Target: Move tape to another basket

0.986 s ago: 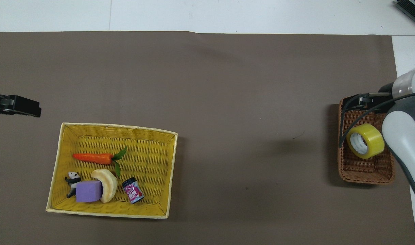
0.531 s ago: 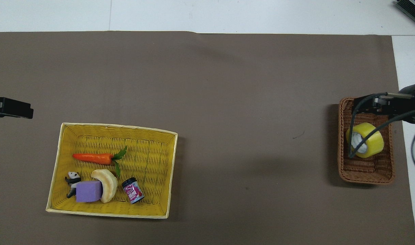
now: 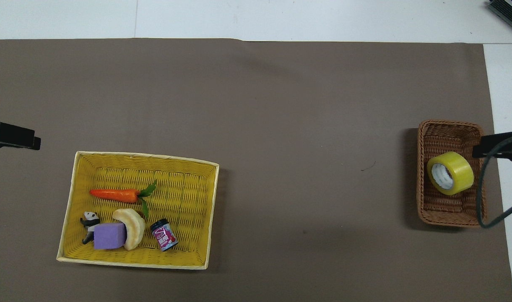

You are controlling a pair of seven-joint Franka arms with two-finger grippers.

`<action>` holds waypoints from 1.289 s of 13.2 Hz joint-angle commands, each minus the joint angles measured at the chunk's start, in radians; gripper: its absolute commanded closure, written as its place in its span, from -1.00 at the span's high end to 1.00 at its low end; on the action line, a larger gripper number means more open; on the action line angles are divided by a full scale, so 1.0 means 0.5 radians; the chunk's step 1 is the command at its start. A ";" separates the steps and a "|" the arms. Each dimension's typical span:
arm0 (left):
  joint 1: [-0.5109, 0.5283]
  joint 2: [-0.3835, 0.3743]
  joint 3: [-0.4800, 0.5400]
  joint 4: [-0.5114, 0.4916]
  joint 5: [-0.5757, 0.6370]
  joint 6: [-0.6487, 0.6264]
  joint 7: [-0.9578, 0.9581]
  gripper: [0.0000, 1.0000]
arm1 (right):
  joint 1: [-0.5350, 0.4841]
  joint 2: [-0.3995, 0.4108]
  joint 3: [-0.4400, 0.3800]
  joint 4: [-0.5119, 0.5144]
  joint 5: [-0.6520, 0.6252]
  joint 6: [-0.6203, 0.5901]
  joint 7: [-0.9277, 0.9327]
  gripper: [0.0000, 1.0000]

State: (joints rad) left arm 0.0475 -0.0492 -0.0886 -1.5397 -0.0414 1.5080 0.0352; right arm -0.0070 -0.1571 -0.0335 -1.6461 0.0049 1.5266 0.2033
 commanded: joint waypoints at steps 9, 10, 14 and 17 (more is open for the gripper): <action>0.028 -0.043 -0.022 -0.032 -0.021 -0.037 -0.003 1.00 | 0.032 -0.088 0.119 -0.049 0.024 -0.117 0.103 1.00; 0.028 -0.046 -0.025 -0.041 -0.021 -0.031 -0.006 1.00 | 0.002 -0.036 0.119 0.009 0.012 -0.132 0.084 1.00; 0.028 -0.058 -0.025 -0.056 -0.021 -0.031 -0.006 1.00 | -0.020 0.112 0.092 0.215 0.033 -0.212 0.081 1.00; 0.028 -0.058 -0.025 -0.056 -0.021 -0.037 -0.006 1.00 | -0.029 0.102 0.092 0.203 0.036 -0.197 0.078 1.00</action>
State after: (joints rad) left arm 0.0475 -0.0508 -0.0927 -1.5402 -0.0415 1.4972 0.0352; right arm -0.0075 -0.1143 0.0067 -1.5676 0.0074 1.4414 0.2342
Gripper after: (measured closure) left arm 0.000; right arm 0.000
